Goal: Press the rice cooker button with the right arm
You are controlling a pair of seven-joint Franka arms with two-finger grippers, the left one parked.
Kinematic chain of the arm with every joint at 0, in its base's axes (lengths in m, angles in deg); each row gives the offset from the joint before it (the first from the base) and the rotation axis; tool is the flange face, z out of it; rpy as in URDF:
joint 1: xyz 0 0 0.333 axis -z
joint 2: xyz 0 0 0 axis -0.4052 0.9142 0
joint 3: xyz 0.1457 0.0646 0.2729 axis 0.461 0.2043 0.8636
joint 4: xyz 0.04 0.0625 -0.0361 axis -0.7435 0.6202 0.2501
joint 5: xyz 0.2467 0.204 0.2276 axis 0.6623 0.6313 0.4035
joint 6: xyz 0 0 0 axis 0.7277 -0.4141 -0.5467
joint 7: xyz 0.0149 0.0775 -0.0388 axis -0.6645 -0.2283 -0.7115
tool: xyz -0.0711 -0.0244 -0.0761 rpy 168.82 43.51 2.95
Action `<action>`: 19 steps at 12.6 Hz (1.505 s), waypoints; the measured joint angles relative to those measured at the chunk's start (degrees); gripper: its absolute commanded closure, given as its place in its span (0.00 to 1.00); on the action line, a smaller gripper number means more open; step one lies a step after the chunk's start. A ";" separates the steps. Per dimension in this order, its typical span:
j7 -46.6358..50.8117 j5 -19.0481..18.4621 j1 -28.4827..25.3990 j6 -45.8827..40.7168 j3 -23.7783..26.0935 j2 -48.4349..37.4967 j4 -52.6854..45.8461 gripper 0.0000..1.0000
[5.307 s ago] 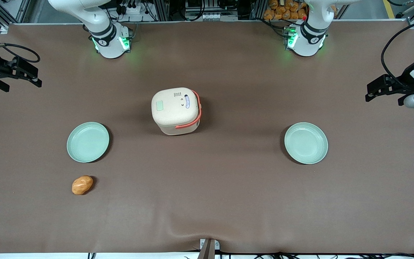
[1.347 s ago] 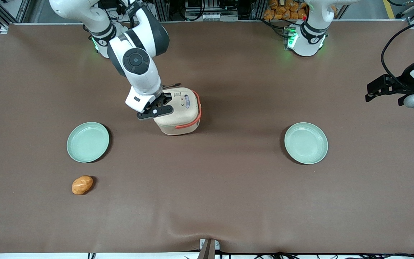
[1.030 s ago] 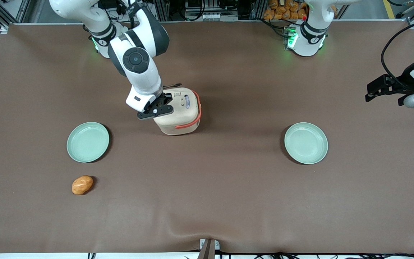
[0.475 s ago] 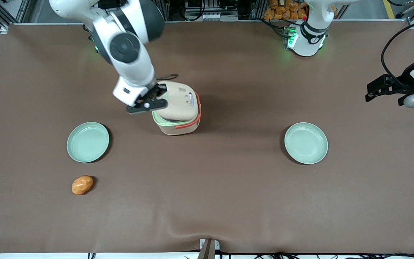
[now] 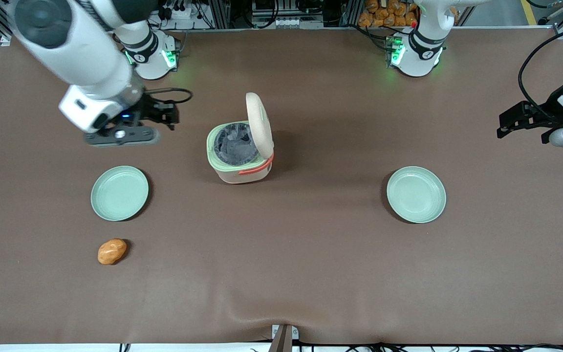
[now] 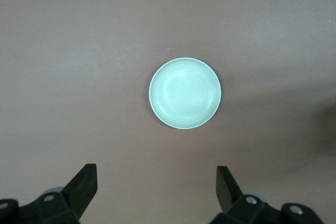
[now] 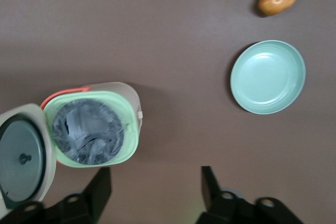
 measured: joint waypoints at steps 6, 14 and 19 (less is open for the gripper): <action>-3.85 0.03 9.32 -0.55 -0.33 -1.05 -2.78 0.00; -22.23 0.02 20.58 -2.17 -1.39 -4.21 -3.87 0.00; -25.40 -1.77 29.63 -3.23 6.29 -7.59 -2.38 0.00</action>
